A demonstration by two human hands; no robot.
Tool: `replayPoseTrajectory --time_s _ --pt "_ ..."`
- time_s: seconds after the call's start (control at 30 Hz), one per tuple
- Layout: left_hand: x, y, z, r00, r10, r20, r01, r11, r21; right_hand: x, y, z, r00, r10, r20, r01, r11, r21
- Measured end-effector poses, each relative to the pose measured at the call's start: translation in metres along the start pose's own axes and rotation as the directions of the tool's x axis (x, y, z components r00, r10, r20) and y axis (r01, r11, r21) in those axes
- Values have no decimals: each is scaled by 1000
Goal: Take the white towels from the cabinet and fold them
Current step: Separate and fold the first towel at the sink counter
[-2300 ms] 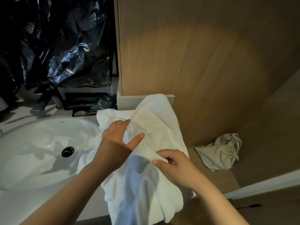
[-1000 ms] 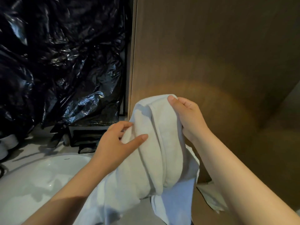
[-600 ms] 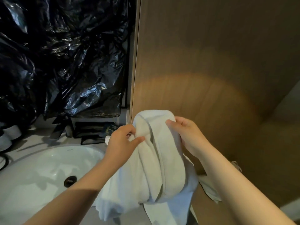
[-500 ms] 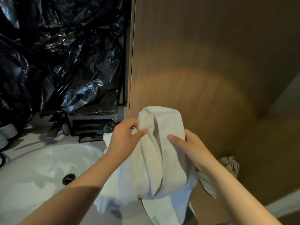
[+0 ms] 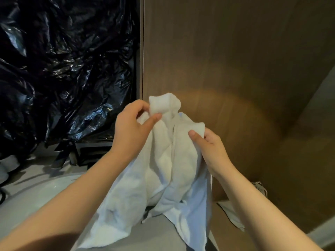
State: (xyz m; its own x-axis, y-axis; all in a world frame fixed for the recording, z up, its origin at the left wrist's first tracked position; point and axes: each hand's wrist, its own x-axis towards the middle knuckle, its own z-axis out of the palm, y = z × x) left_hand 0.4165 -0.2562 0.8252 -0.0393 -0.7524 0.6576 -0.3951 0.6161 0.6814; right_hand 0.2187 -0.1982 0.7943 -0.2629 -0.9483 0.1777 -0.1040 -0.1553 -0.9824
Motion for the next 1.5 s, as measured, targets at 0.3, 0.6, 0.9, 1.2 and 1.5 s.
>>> replayPoseTrajectory --time_s 0.3,0.6,0.9,1.2,1.5 --pt "-27 -46 -24 929 -266 256 205 948 243 33 -8 29 987 154 -37 -143 967 211" --pt "-18 -39 -14 963 -139 230 114 986 120 25 83 0 982 167 -83 -185 813 -552" --pt "-16 -40 10 948 -150 279 102 978 180 4 117 -42 905 424 -22 -368 757 -540" --pt "11 -11 12 977 33 209 -47 997 60 -14 162 -8 900 427 -82 -434 870 -235" --pt "15 -17 23 919 -70 388 36 995 94 -9 110 -38 885 449 121 -396 865 -309"
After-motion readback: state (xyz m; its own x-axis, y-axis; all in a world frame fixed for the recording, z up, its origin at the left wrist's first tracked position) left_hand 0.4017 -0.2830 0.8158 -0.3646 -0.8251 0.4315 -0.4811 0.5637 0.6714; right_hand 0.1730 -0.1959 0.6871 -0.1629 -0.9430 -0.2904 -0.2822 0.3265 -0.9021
